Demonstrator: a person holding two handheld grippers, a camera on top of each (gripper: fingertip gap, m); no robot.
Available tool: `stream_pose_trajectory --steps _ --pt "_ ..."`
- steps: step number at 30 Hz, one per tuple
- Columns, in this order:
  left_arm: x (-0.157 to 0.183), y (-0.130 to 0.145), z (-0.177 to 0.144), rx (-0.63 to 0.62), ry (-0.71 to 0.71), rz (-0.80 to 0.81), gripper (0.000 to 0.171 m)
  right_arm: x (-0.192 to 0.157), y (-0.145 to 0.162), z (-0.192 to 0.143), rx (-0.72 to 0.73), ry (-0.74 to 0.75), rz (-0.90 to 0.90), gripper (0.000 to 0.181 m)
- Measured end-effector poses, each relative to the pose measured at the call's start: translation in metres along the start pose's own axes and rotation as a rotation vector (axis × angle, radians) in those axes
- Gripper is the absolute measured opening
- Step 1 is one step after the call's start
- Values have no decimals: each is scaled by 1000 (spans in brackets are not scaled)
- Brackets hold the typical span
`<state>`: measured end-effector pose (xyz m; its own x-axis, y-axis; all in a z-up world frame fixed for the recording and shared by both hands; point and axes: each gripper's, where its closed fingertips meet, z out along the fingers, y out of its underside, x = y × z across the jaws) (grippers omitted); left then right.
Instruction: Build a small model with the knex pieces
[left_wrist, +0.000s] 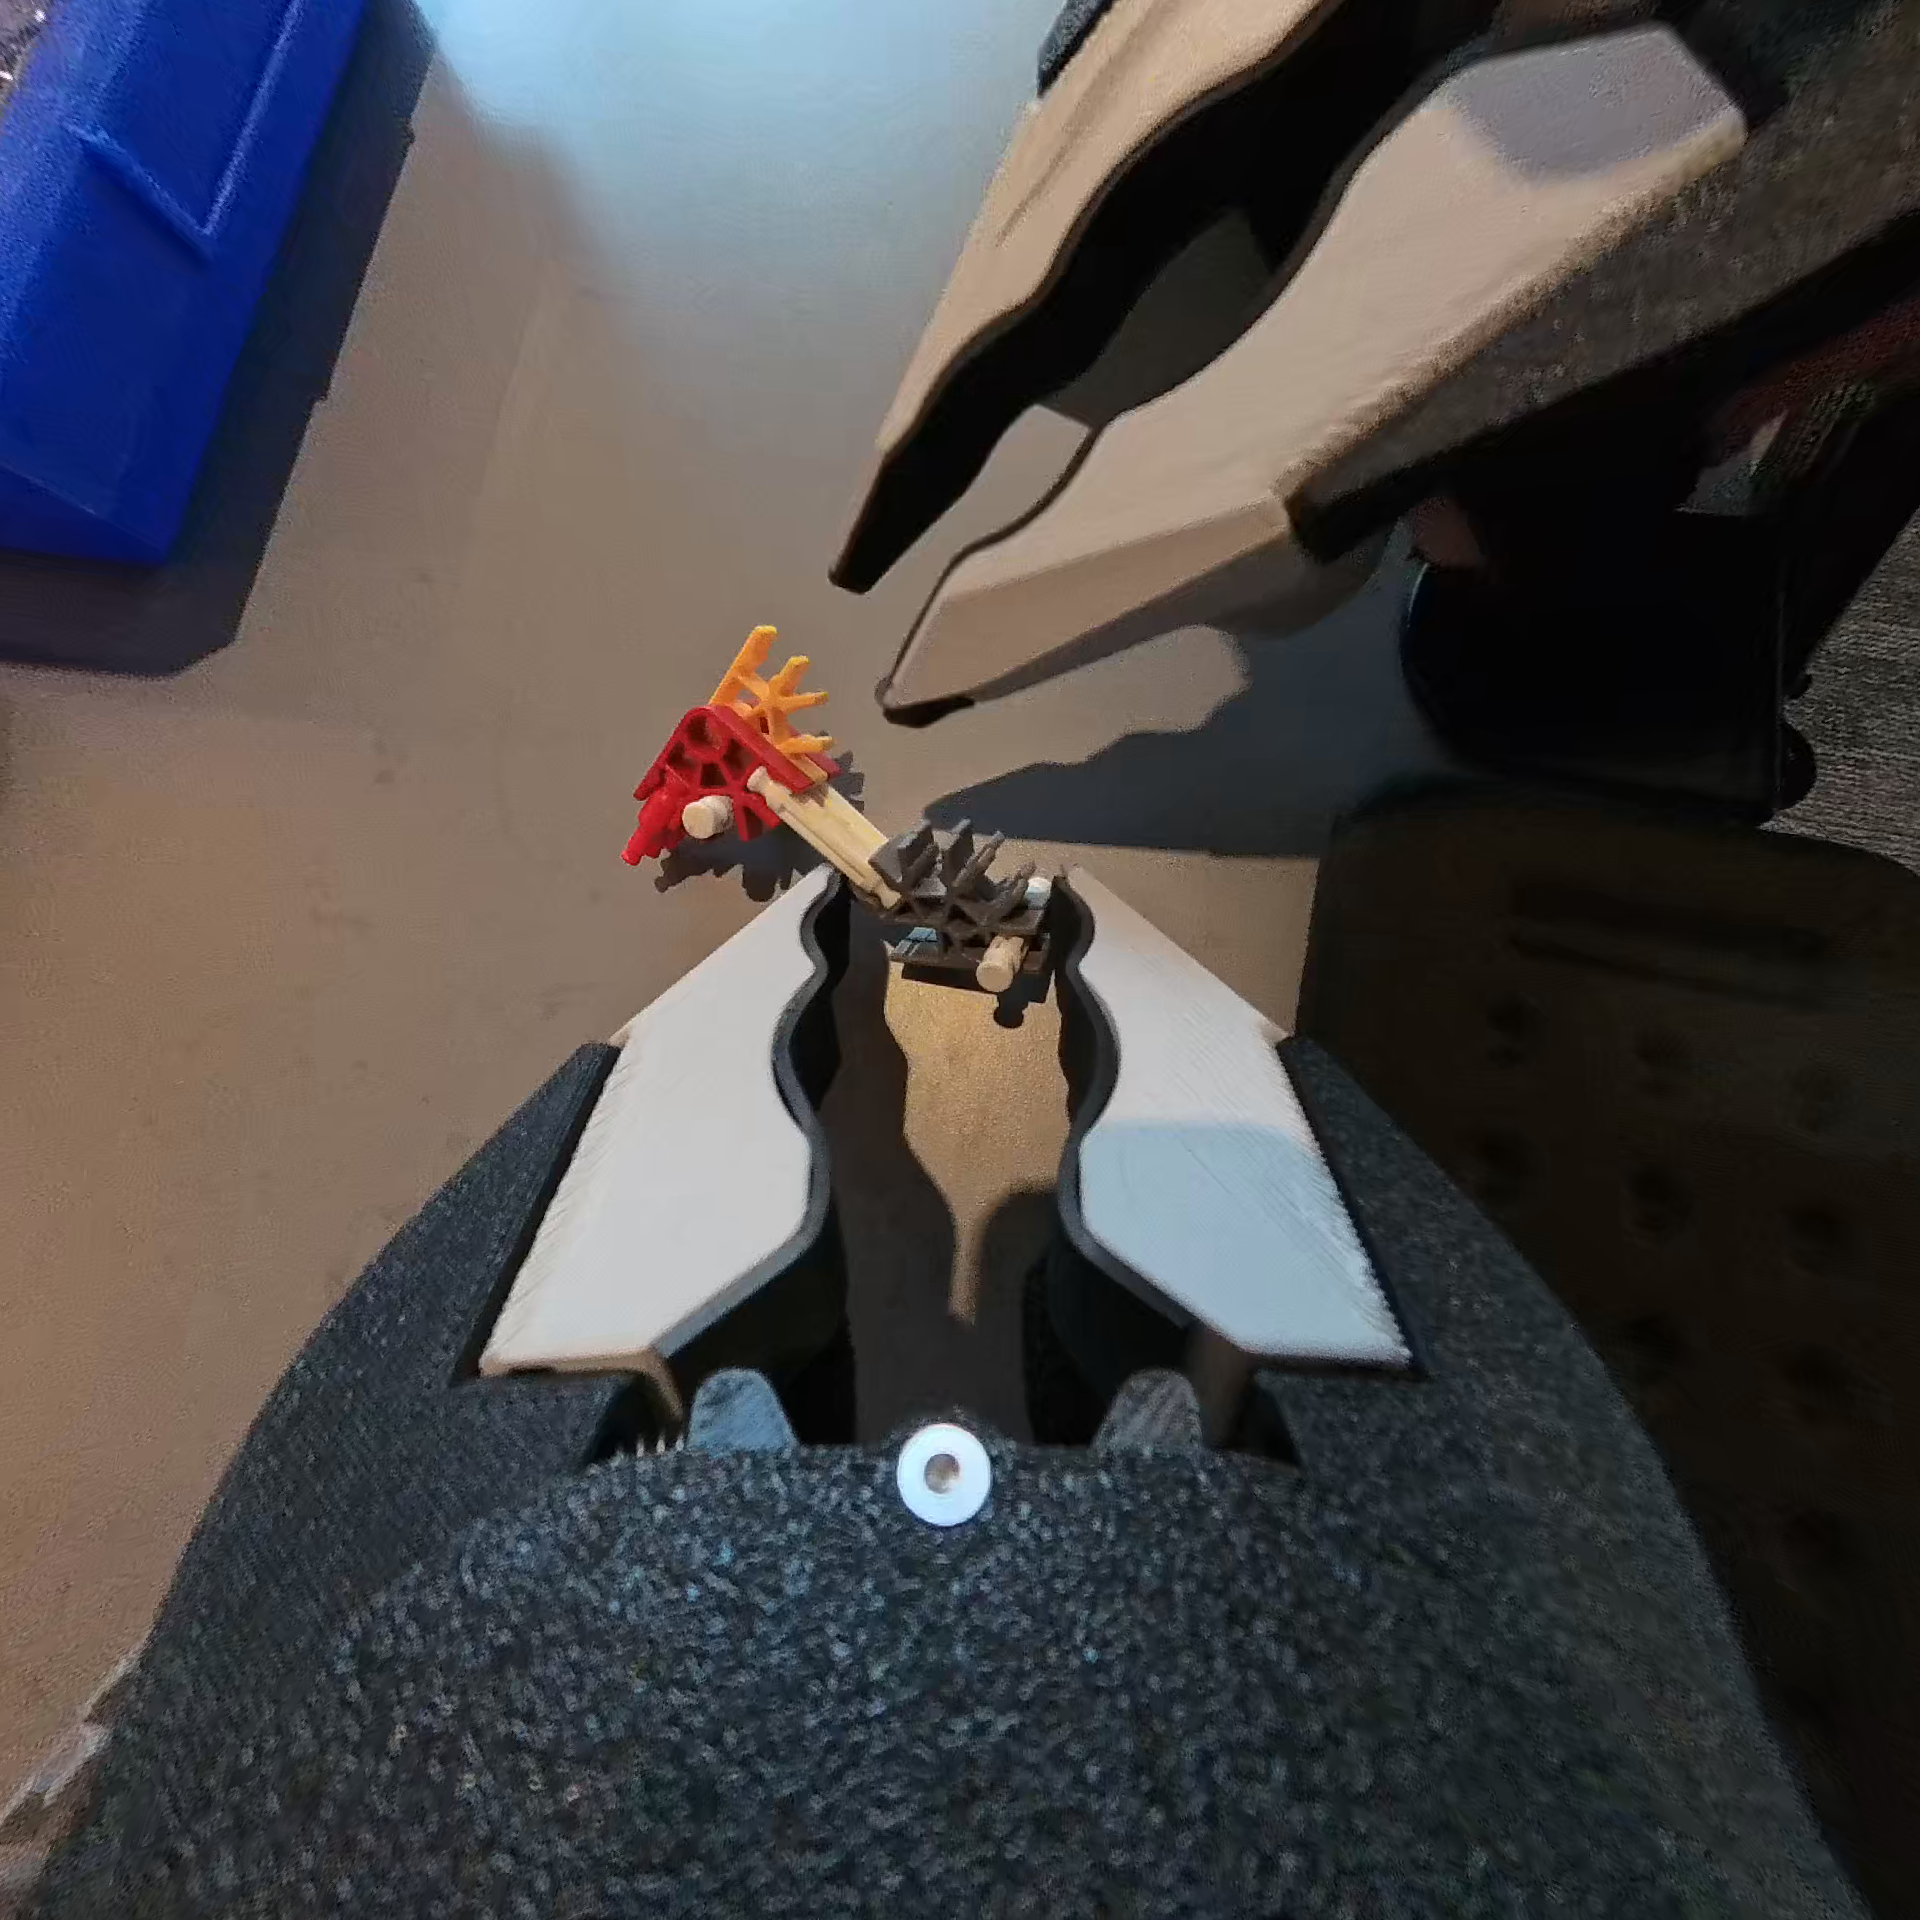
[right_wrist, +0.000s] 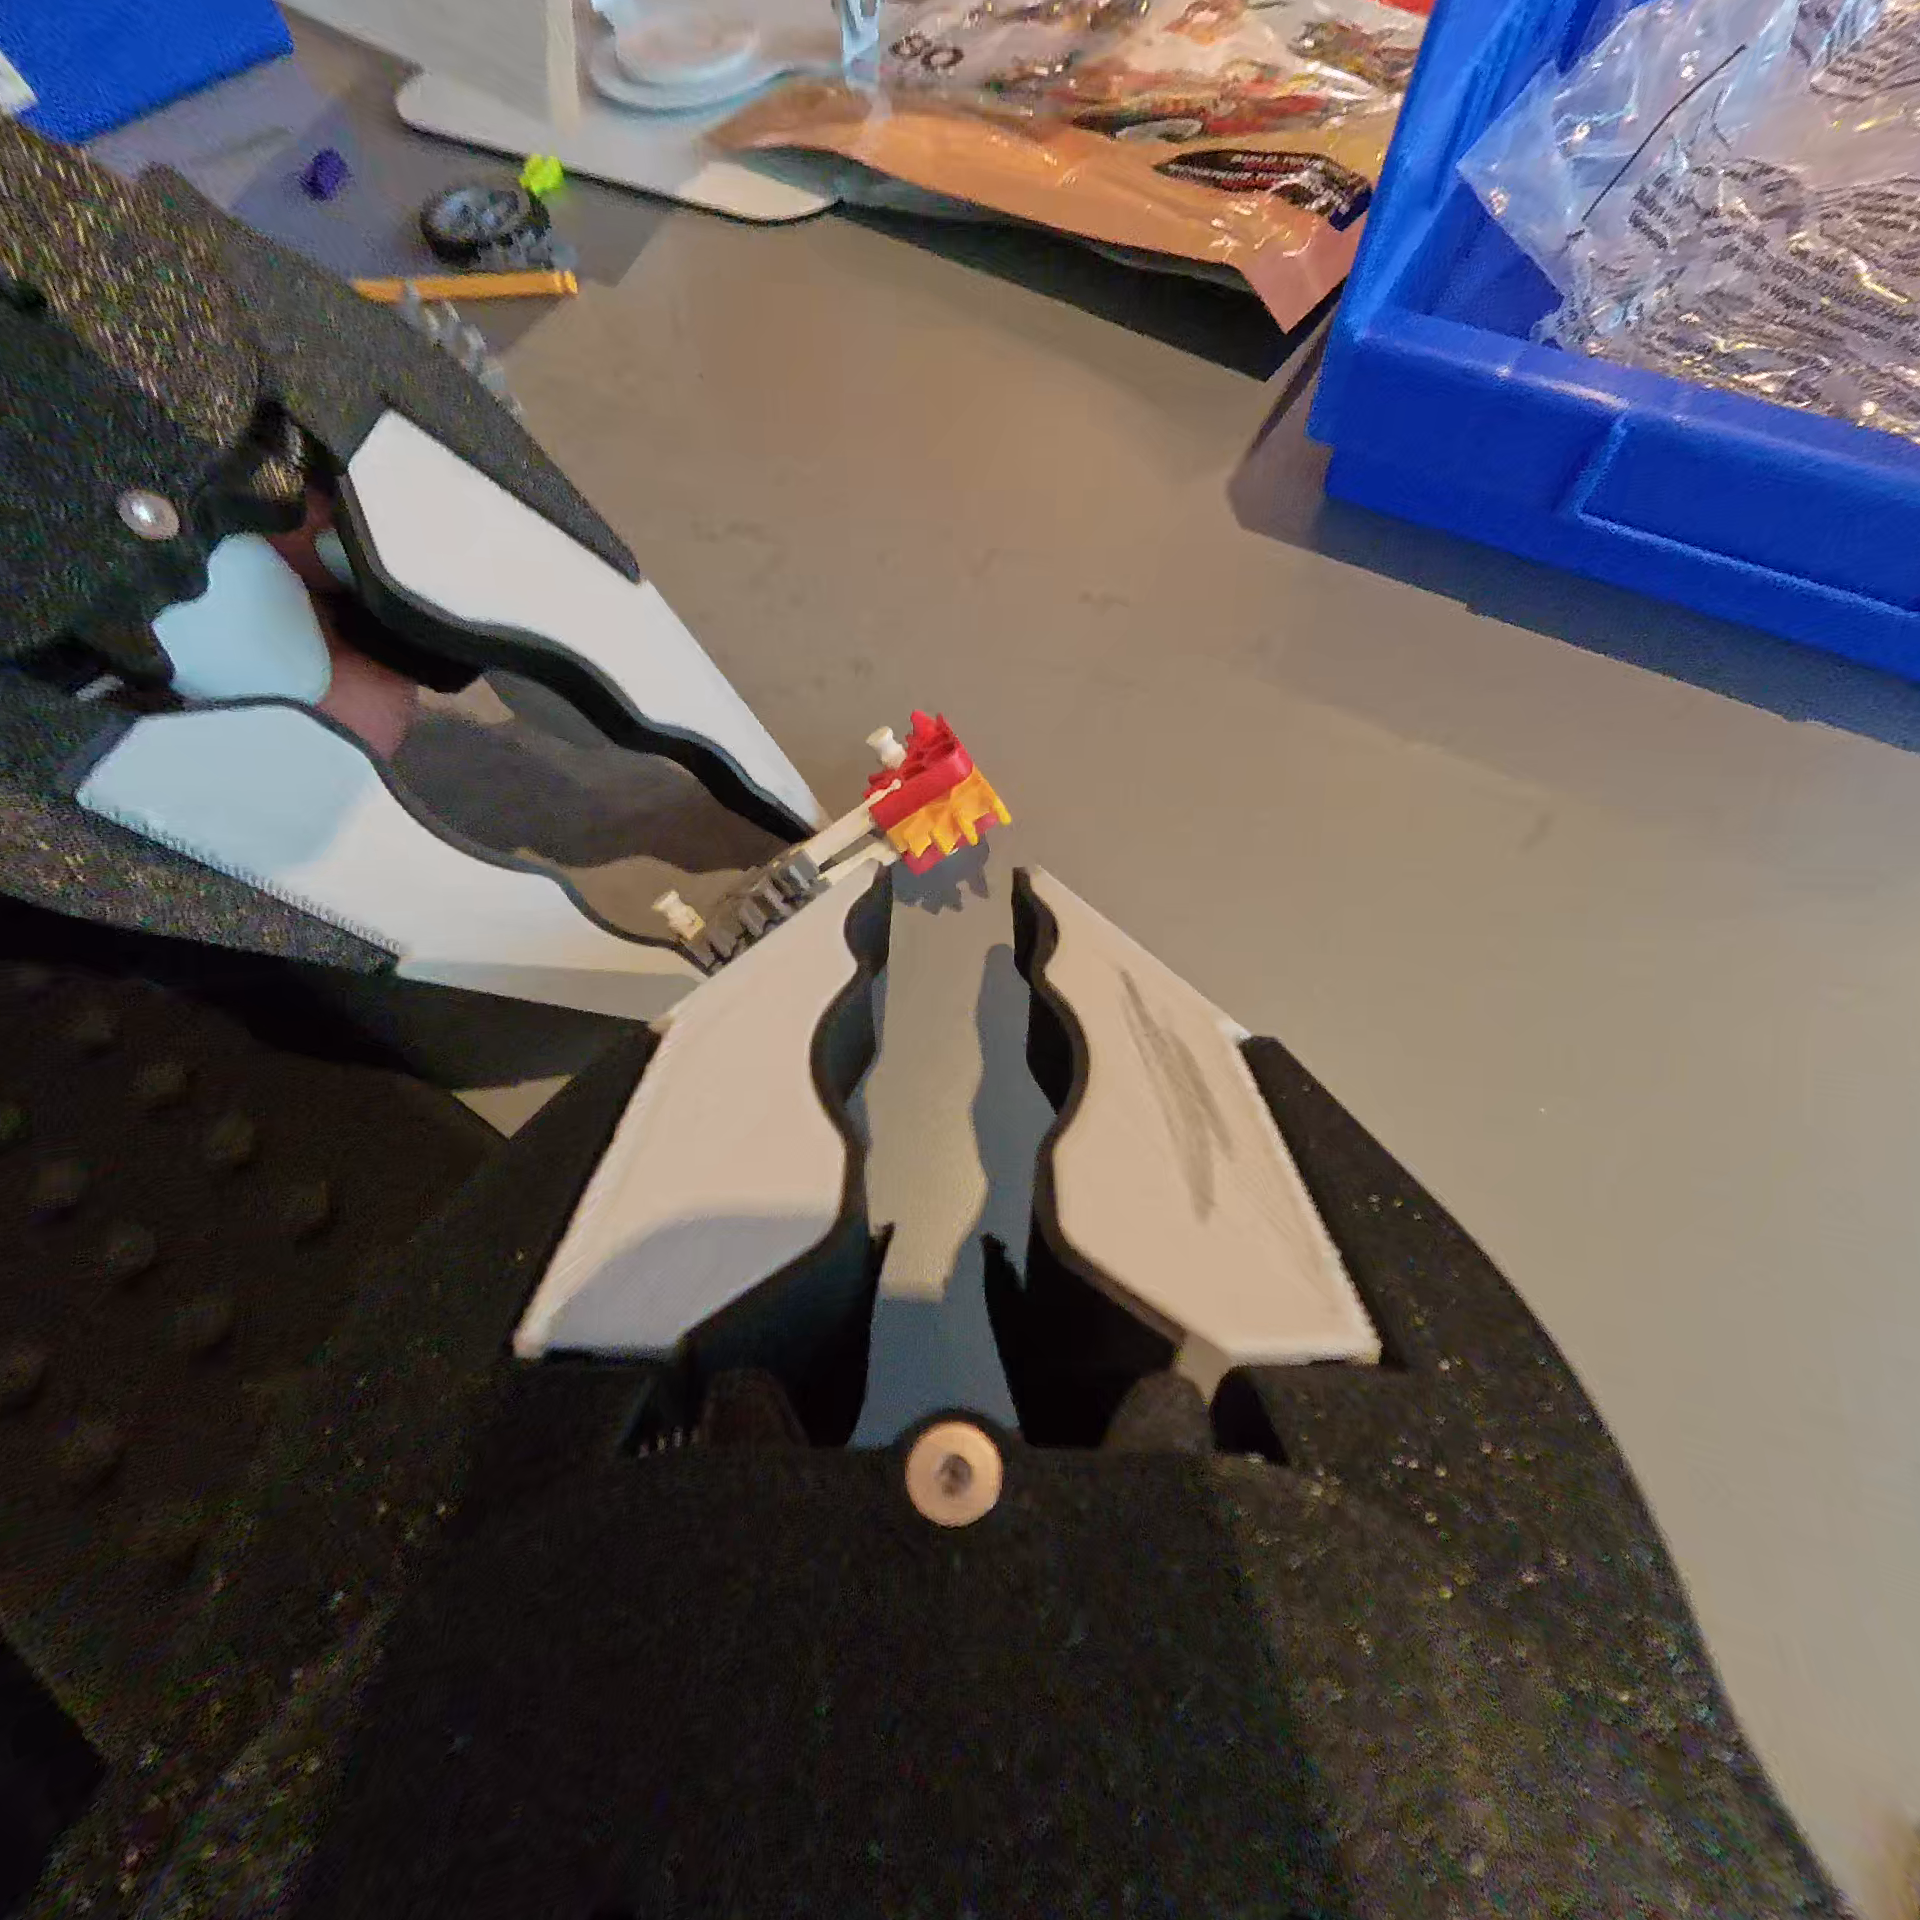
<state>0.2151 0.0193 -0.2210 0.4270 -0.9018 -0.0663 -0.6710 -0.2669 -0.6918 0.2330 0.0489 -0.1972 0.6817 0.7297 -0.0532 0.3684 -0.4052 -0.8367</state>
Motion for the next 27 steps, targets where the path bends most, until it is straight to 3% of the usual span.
stream_pose_trajectory --steps 4,10,21,27 --pt "-1 -2 -1 17 -73 109 37 2 -3 -2 21 -41 48 28" --pt "1 -17 -18 55 -293 488 38 -1 -21 -11 120 -142 188 34" --pt "5 -34 -59 194 -402 783 38 -32 -58 -33 300 -441 298 23" --pt "1 -33 -77 148 -504 1028 37 -47 -74 -40 365 -518 270 24"
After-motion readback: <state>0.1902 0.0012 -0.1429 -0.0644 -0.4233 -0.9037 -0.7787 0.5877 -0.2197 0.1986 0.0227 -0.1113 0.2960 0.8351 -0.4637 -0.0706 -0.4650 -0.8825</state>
